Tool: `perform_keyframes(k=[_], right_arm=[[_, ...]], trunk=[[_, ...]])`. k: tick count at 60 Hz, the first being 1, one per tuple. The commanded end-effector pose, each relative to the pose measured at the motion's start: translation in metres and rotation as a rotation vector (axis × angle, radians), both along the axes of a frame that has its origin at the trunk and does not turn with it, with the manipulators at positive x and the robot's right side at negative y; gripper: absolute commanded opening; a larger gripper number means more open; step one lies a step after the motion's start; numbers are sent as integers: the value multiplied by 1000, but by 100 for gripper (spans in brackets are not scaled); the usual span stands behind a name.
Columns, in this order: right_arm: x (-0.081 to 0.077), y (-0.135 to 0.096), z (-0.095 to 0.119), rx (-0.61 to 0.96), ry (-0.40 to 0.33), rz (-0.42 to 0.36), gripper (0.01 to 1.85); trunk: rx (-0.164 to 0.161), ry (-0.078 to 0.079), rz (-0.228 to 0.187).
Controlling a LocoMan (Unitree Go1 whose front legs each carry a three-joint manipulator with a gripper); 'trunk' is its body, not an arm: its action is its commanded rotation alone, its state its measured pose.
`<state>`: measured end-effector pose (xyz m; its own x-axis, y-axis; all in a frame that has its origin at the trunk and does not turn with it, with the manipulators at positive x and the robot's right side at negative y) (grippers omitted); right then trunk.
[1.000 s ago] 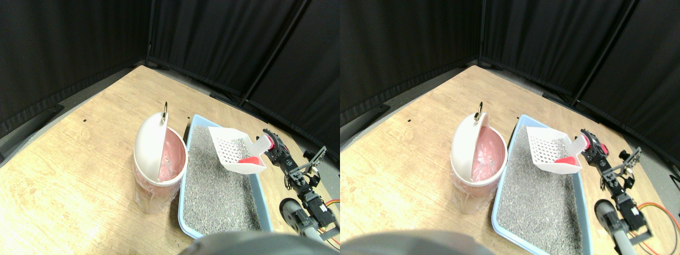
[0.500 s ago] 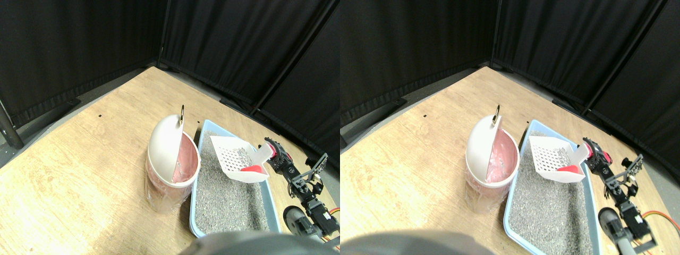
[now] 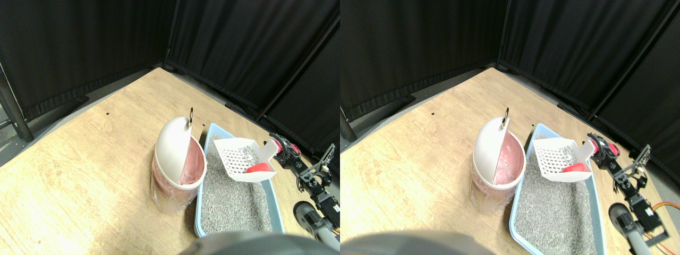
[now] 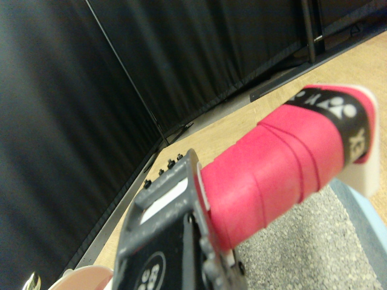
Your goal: Scoop (unimanual)
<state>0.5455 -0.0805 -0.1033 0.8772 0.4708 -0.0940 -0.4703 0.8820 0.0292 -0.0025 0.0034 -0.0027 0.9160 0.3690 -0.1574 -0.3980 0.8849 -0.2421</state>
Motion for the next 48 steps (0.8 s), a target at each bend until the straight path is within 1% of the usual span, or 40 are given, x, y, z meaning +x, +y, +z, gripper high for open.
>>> perform_keyframes(k=[1, 7, 10, 15, 21, 32, 33, 38, 44, 48], right_arm=[[1, 10, 16, 10, -56, 47, 5], [2, 13, 19, -6, -60, 62, 5], [3, 15, 19, -17, -69, 96, 5], [3, 18, 20, -32, -68, 100, 5], [2, 22, 22, -49, -67, 125, 5], [-2, 27, 24, -55, -64, 130, 5], [-2, 28, 24, -57, -63, 131, 5], [-3, 30, 23, -61, -57, 146, 5], [-5, 34, 23, -98, -61, 144, 5], [-6, 39, 22, -136, -73, 168, 5]], trunk=[[10, 8, 16], [10, 7, 17], [9, 7, 16], [6, 6, 17], [2, 4, 20], [1, 1, 24], [-1, -1, 27], [0, -1, 29], [-3, 1, 33], [-7, 4, 39]])
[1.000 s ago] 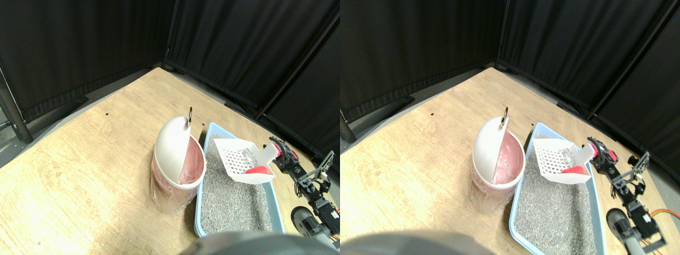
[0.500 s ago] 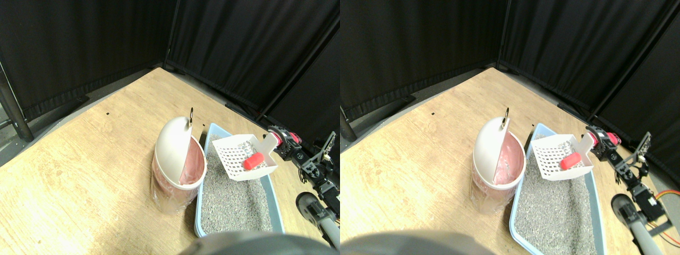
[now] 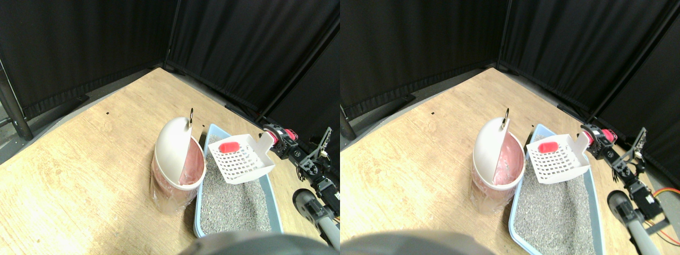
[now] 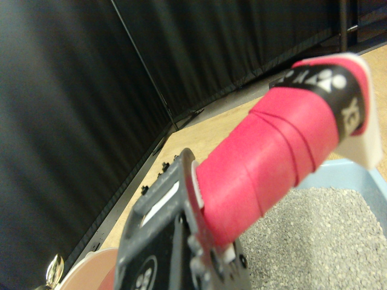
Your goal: Scoop (unimanual)
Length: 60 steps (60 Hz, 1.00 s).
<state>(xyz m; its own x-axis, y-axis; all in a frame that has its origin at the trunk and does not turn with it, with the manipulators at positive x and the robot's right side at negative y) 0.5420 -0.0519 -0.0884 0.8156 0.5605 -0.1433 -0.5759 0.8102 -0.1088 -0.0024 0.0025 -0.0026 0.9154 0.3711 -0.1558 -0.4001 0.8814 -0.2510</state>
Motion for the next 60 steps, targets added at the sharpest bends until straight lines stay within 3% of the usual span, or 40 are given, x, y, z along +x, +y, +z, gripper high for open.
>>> perform_keyframes(k=[1, 19, 22, 24, 27, 31, 34, 38, 39, 43, 51, 53, 60], right_arm=[[-3, 10, 7, 10, -39, 45, 5], [-5, 25, 6, -38, -43, 66, 5], [-7, 28, 7, -63, -45, 63, 29], [-7, 28, 7, -69, -45, 63, 29], [-9, 31, 10, -95, -50, 55, 14], [-8, 33, 11, -111, -64, 61, 33], [-8, 35, 14, -141, -71, 36, 24], [-8, 36, 16, -159, -84, 25, 26], [-8, 36, 17, -173, -83, 9, 17], [-8, 37, 19, -186, -99, 4, 26], [-7, 39, 22, -188, -109, 5, 20], [-6, 38, 23, -177, -117, 8, 30], [-5, 38, 26, -181, -143, 5, 32]], trunk=[[1, 9, 35], [-4, 8, 47], [-5, 9, 47], [-5, 9, 47], [-4, 9, 47], [-4, 5, 48], [-5, 5, 50], [-4, 4, 50], [-4, 4, 50], [-4, 3, 50], [-3, 1, 50], [-4, -1, 49], [-4, -4, 50]])
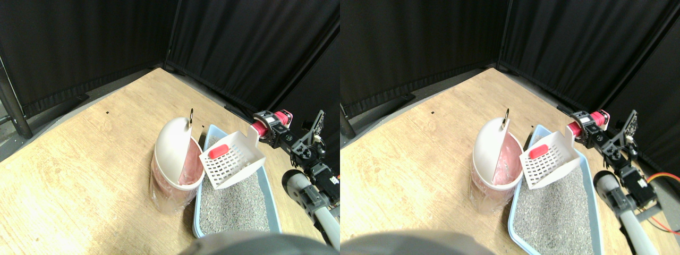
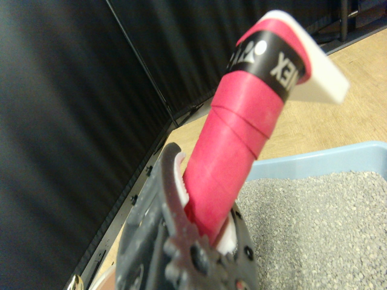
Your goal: Scoop (unimanual)
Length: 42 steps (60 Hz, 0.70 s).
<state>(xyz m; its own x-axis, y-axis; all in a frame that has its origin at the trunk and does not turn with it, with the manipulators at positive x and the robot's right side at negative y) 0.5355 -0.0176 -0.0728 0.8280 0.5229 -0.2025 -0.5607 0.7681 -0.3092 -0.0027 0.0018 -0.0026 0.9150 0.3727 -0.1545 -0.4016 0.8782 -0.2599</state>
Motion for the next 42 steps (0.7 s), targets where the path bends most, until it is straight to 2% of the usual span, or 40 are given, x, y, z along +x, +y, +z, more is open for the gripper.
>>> perform_keyframes(k=[1, 6, 11, 20, 35, 42], right_arm=[[1, 4, 11, 26, -77, 14, 32], [1, 4, 17, 6, -101, 8, 20], [1, 4, 20, -3, -136, 16, 24], [-2, 6, 26, 7, -141, 14, 5], [-8, 11, 32, 16, -140, 15, 5], [-9, 14, 33, 4, -166, 40, 5]], trunk=[[3, 1, 47], [3, -2, 48], [3, -2, 48], [5, -8, 46], [2, -12, 56], [-2, -13, 61]])
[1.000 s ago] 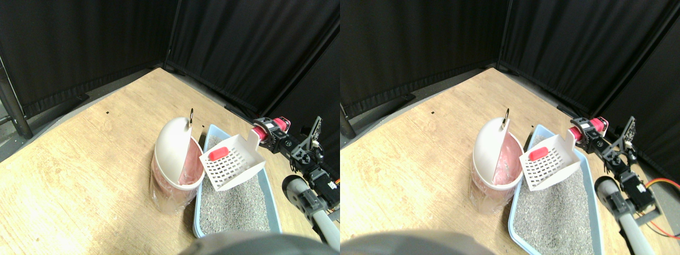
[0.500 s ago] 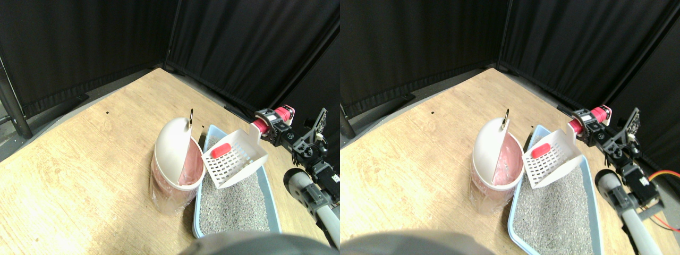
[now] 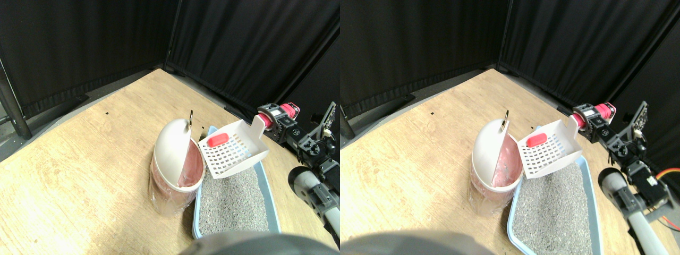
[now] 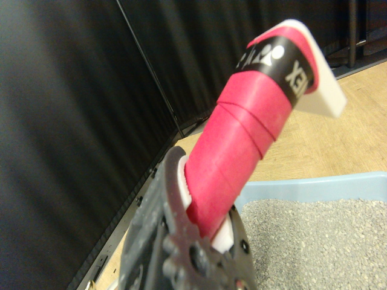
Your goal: Scoop (unimanual)
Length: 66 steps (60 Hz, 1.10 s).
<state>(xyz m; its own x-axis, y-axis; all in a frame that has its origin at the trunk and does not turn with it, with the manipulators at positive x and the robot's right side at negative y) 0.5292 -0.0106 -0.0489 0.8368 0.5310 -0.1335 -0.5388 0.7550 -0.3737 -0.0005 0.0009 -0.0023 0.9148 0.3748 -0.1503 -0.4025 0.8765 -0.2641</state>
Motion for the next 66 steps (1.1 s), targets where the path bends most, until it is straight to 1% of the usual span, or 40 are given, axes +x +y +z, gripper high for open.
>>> perform_keyframes(k=[1, 3, 6, 7, 10, 12, 15, 20, 24, 27, 36, 39, 43, 47, 51, 55, 63, 66], right_arm=[[-3, 7, 9, 20, -77, 32, 5], [-3, 8, 9, 13, -101, 50, 8], [-3, 8, 8, 9, -113, 61, 9], [-3, 9, 8, -9, -132, 68, 12], [-3, 10, 8, -22, -138, 68, 10], [-3, 11, 8, -30, -154, 74, 17], [-2, 12, 7, -40, -169, 79, 20], [-3, 14, 8, -56, -170, 64, 14], [-2, 15, 9, -70, -175, 60, 16], [-1, 16, 9, -78, -183, 58, 19], [2, 17, 12, -78, -200, 78, 17], [3, 17, 13, -81, -207, 82, 18], [2, 19, 17, -99, -211, 79, 21], [2, 21, 20, -114, -213, 85, 16], [1, 22, 22, -123, -221, 88, 17], [1, 23, 24, -116, -218, 88, 22], [0, 23, 24, -107, -211, 85, 21], [-2, 23, 25, -89, -192, 89, 20]], trunk=[[0, -7, 58], [-1, -7, 59], [-1, -7, 61], [-1, -7, 61], [-1, -9, 61], [-1, -9, 61], [0, -7, 60], [-1, -10, 62], [-1, -9, 63], [2, -13, 64], [0, -17, 67], [-1, -22, 69], [-1, -23, 70], [-3, -23, 70], [-4, -24, 71], [-5, -24, 73], [-5, -25, 76], [-5, -25, 76]])
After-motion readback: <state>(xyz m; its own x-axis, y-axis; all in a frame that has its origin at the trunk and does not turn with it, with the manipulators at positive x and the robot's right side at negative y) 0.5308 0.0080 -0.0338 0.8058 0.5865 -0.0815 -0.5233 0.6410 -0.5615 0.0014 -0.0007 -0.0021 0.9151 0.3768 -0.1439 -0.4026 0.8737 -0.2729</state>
